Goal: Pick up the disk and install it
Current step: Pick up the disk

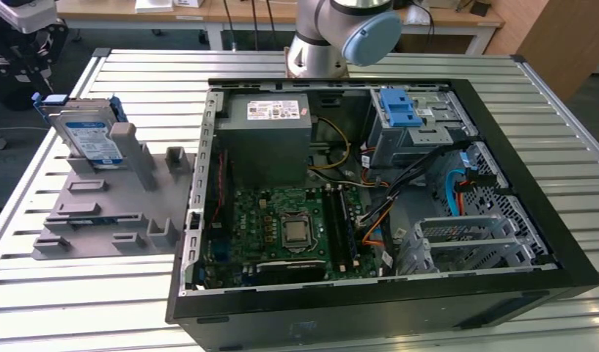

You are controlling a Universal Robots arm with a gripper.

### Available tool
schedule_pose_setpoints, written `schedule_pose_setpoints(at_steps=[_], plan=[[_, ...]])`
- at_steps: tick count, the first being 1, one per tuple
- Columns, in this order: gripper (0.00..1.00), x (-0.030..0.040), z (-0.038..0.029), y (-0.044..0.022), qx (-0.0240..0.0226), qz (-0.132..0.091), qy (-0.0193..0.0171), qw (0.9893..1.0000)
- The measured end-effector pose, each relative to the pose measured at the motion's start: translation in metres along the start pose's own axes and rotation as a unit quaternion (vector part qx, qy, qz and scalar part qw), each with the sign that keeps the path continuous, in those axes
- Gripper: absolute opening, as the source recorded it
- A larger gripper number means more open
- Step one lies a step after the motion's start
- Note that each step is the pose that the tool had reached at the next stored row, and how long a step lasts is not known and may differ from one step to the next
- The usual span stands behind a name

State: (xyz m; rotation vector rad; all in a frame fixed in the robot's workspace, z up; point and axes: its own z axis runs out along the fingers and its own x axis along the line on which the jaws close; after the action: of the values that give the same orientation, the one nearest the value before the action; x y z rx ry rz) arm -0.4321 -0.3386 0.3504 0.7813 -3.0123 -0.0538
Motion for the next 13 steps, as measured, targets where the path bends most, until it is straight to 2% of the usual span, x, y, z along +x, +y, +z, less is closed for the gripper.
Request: schedule_pose_setpoints(at_steps=[7,13], plan=[[0.11,0.0000,0.0000,0.0001,-0.0004,-0.026,-0.0009,0.9997],[0.11,0.0000,0.0000,0.0000,-0.0011,-0.049,-0.0009,0.9988]])
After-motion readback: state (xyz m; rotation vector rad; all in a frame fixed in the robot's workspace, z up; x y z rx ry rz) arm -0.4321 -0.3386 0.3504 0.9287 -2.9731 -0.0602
